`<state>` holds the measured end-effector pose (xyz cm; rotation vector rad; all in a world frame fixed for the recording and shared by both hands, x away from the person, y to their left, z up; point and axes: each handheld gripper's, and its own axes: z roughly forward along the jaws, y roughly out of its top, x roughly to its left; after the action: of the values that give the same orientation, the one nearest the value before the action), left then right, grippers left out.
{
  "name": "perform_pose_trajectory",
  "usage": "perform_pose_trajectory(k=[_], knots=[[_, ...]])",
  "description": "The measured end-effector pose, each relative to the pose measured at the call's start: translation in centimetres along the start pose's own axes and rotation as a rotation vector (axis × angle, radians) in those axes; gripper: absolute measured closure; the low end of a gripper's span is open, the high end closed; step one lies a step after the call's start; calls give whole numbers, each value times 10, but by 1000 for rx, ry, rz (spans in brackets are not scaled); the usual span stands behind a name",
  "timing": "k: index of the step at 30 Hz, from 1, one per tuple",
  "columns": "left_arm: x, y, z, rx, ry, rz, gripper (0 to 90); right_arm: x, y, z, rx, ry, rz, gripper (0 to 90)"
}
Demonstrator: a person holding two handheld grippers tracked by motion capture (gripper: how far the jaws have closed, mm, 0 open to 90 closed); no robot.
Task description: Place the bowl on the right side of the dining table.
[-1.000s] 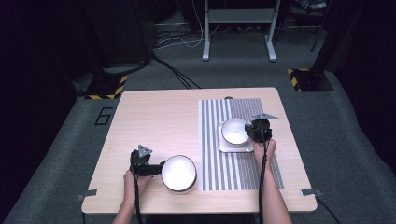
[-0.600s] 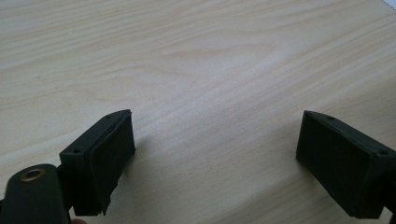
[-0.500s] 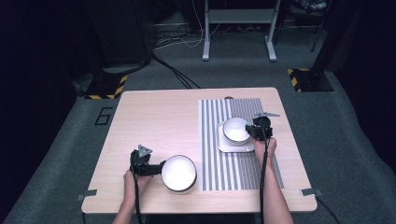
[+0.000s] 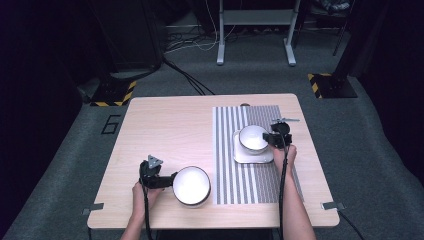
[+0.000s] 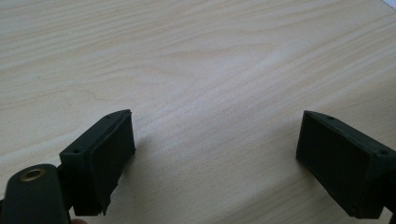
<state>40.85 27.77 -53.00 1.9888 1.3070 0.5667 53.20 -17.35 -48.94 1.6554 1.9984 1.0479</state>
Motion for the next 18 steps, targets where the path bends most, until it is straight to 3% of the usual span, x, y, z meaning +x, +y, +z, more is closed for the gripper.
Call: perform_pose_trajectory(k=[18], knots=[[0,0,0,1,-2,0,113,-1,0,0,-7,-2,-1,819]])
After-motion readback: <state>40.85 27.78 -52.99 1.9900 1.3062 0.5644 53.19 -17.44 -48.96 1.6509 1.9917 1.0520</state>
